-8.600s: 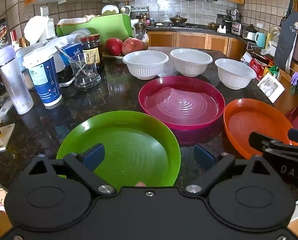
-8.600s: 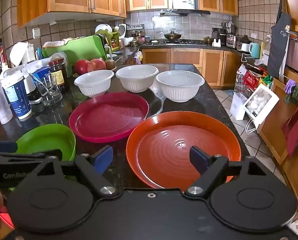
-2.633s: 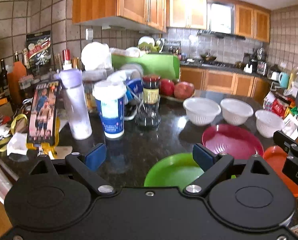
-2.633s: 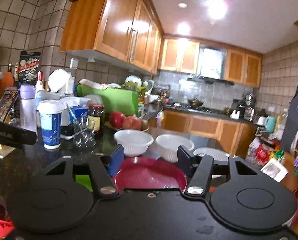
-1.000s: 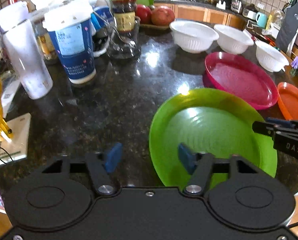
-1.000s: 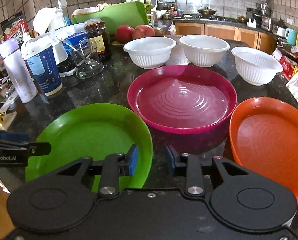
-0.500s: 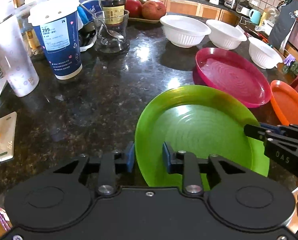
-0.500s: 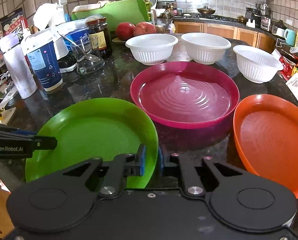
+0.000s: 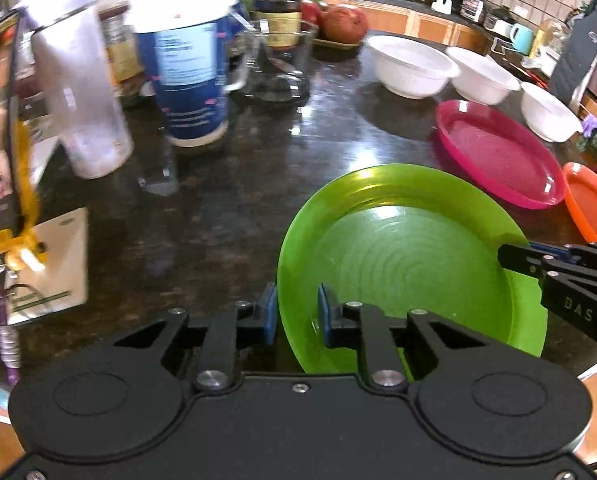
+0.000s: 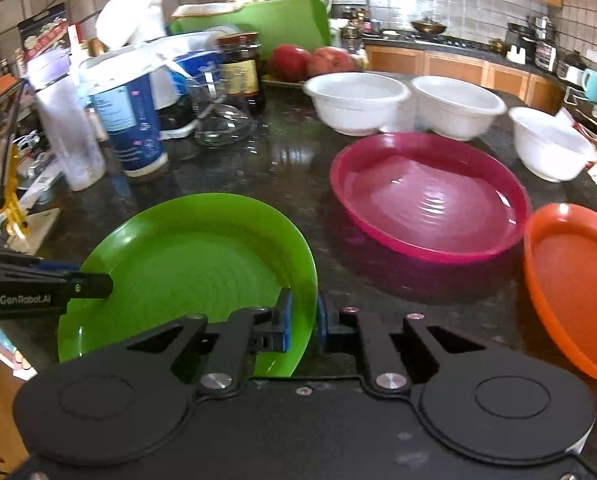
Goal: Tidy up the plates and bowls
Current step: 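Grasp the green plate rim with the left tool and slide it toward the cups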
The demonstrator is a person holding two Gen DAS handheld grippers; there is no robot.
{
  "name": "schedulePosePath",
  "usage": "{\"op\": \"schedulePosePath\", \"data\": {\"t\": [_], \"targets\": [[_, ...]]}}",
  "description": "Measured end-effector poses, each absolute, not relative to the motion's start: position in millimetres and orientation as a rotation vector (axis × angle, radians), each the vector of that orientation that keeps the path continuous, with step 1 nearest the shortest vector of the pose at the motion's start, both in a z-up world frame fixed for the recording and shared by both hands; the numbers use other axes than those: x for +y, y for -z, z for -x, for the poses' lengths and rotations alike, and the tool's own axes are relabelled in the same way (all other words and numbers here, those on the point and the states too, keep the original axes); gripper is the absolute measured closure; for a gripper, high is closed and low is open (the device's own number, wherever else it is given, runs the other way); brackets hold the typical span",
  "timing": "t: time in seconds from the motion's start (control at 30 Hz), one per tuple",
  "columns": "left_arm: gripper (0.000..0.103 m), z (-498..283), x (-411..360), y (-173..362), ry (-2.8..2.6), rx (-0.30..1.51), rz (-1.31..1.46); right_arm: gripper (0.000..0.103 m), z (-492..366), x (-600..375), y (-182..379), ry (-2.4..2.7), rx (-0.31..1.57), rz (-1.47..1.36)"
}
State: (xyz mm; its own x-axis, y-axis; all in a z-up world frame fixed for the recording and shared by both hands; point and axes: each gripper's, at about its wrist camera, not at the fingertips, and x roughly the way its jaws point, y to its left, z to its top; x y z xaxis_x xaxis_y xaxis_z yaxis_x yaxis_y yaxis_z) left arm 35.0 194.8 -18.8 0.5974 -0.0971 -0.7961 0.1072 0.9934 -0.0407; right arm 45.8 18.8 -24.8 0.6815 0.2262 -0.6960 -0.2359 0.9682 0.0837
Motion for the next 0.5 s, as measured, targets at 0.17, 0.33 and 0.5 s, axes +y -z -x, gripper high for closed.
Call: {"op": "schedulePosePath", "data": {"t": [0.17,0.33,0.5], "targets": [[0.076,-33,221,15,0.066,0.901,-0.02,0.089,-51,51,19,-0.299,0.764,0.028],[0.076,-38,238,15,0.047,0.895,-0.029,0.089,-59,75,17,-0.293,0.752,0.044],[0.076,-46,241,15,0.085,0.884,-0.032,0.089,-66,79,22,-0.237,0.764,0.037]]}}
